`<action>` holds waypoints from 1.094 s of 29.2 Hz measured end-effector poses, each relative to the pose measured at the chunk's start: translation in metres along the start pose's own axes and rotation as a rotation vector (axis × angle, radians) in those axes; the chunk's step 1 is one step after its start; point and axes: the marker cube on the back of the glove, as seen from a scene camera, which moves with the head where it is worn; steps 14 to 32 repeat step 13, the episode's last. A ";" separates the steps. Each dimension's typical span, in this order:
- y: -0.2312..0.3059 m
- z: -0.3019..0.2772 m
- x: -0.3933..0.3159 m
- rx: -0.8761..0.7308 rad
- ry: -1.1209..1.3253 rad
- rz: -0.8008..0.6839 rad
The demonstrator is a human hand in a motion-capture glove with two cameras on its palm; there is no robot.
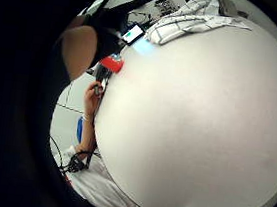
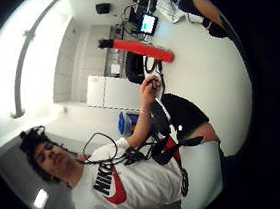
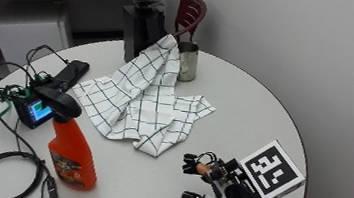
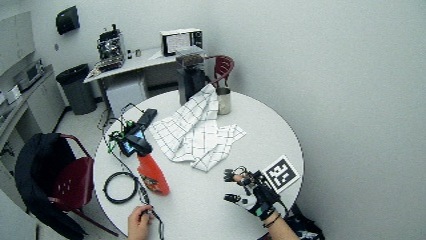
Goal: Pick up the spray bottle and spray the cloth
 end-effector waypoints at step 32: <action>0.000 -0.004 0.003 -0.024 0.067 -0.065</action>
